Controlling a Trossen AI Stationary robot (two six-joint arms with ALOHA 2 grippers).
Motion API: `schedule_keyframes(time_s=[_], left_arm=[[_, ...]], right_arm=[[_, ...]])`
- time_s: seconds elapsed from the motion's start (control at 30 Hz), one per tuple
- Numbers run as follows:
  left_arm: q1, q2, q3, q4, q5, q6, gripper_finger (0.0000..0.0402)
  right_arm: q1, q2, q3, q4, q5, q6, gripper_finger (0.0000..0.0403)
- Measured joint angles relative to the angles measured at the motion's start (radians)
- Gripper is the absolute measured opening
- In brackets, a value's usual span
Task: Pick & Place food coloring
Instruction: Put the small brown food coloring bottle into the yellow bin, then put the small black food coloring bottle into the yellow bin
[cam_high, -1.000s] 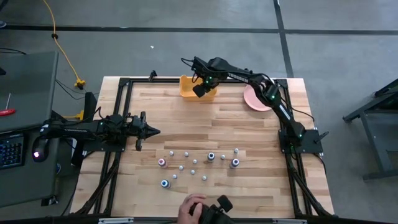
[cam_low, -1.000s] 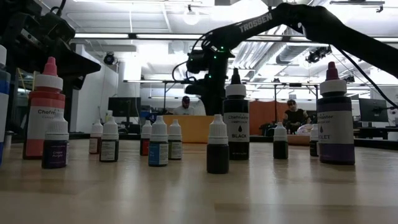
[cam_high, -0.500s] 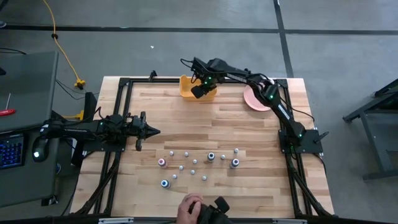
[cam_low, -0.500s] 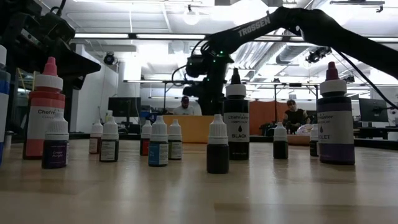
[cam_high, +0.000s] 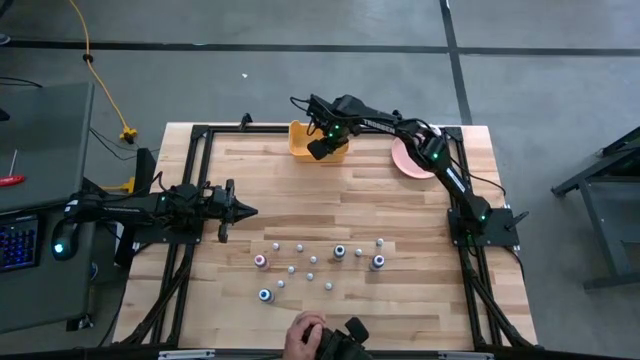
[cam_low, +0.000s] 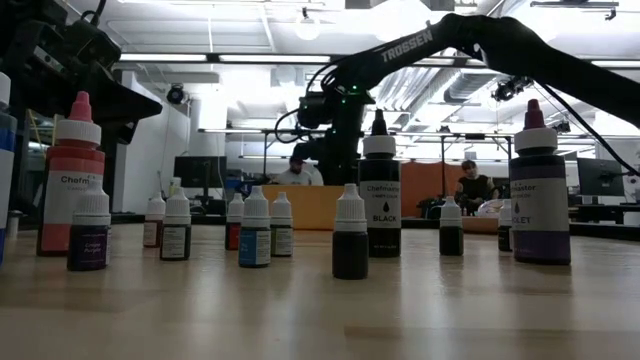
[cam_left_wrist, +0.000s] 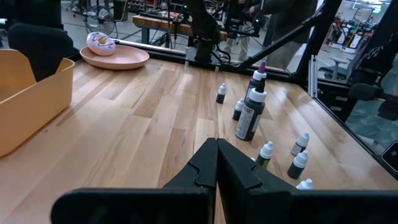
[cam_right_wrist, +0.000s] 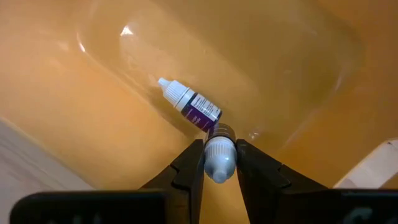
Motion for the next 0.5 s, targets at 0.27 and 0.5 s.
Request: schedule_keyframes(time_s=[0.27, 0.5], left_arm=[[0.0, 0.0, 0.0, 0.0, 0.0, 0.0, 0.0001], [0.0, 0.0, 0.0, 0.0, 0.0, 0.0, 0.0001]], right_arm=[[0.0, 0.0, 0.0, -0.004, -0.008, 0.001, 0.0108], [0.0, 0.0, 0.0, -0.001, -0.009, -0.002, 0.0128]])
